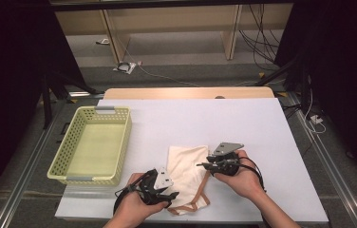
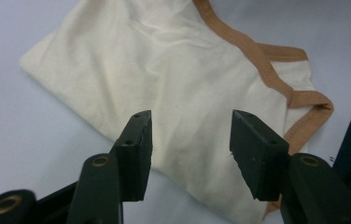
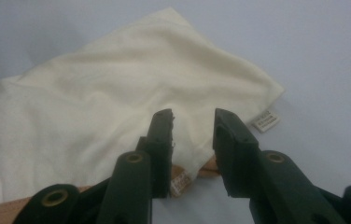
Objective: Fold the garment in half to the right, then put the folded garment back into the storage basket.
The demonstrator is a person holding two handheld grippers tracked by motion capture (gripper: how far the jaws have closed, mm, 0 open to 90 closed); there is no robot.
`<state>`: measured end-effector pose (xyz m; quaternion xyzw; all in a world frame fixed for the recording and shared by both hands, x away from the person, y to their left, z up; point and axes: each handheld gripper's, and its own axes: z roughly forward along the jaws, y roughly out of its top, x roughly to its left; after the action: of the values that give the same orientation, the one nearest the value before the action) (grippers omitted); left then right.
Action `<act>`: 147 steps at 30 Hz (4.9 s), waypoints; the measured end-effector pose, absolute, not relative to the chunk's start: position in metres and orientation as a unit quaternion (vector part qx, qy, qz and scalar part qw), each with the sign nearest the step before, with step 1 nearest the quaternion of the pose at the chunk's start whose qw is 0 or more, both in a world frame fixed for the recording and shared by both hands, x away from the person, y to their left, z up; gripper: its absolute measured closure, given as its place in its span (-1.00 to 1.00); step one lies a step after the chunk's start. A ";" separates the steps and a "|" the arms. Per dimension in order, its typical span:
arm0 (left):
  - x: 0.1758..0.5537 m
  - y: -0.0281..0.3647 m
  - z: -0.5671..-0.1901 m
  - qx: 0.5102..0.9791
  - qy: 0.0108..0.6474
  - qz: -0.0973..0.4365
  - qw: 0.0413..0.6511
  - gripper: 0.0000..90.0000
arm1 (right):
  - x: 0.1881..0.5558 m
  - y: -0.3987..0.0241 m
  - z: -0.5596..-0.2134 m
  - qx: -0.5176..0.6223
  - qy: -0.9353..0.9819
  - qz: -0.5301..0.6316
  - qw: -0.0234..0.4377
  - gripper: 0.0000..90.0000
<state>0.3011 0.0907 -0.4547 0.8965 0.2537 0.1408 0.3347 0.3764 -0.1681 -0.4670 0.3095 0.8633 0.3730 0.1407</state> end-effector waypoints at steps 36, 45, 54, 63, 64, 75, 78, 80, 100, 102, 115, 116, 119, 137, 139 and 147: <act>0.314 0.106 -0.456 0.858 0.316 0.165 0.371 -0.55 | 0.351 -0.196 -0.466 0.311 0.838 0.426 0.140 -0.11; 0.315 0.108 -0.456 0.855 0.318 0.167 0.374 -0.56 | 0.342 -0.209 -0.469 0.307 0.832 0.439 0.147 -0.30; 0.315 0.109 -0.457 0.852 0.317 0.166 0.382 -0.56 | 0.334 -0.223 -0.470 0.317 0.820 0.451 0.151 -0.34; 0.315 0.112 -0.458 0.850 0.320 0.165 0.384 -0.55 | 0.323 -0.238 -0.469 0.329 0.810 0.456 0.165 -0.39; 0.315 0.113 -0.458 0.849 0.321 0.164 0.385 -0.55 | 0.321 -0.242 -0.469 0.334 0.808 0.457 0.167 -0.40; 0.317 0.111 -0.461 0.851 0.319 0.159 0.387 -0.55 | 0.311 -0.258 -0.470 0.352 0.798 0.456 0.178 -0.43; 0.316 0.111 -0.461 0.851 0.319 0.159 0.387 -0.55 | 0.310 -0.260 -0.471 0.350 0.798 0.458 0.178 -0.43; 0.316 0.111 -0.461 0.851 0.318 0.159 0.387 -0.55 | 0.309 -0.262 -0.471 0.355 0.794 0.460 0.179 -0.43; 0.316 0.110 -0.461 0.851 0.319 0.159 0.386 -0.55 | 0.305 -0.269 -0.468 0.356 0.785 0.468 0.194 -0.51; 0.316 0.110 -0.461 0.851 0.319 0.160 0.385 -0.55 | 0.305 -0.270 -0.468 0.357 0.784 0.469 0.196 -0.51; 0.319 0.104 -0.465 0.851 0.326 0.161 0.379 -0.51 | 0.303 -0.277 -0.472 0.357 0.783 0.464 0.211 -0.50; 0.319 0.104 -0.465 0.851 0.326 0.161 0.378 -0.51 | 0.303 -0.277 -0.472 0.357 0.783 0.464 0.211 -0.50; 0.320 0.103 -0.466 0.852 0.328 0.162 0.375 -0.50 | 0.302 -0.277 -0.472 0.357 0.784 0.462 0.210 -0.50; 0.323 0.102 -0.471 0.849 0.350 0.155 0.365 -0.47 | 0.302 -0.274 -0.472 0.355 0.785 0.458 0.217 -0.48; 0.327 0.101 -0.470 0.844 0.359 0.155 0.366 -0.45 | 0.302 -0.273 -0.472 0.355 0.786 0.457 0.217 -0.48; 0.353 0.092 -0.473 0.829 0.409 0.148 0.353 -0.39 | 0.301 -0.272 -0.471 0.353 0.786 0.455 0.223 -0.47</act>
<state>0.3533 0.0916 -0.4731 0.8286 0.4090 0.1476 0.3526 0.3010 -0.2715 -0.4712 0.3535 0.7861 0.4554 0.2227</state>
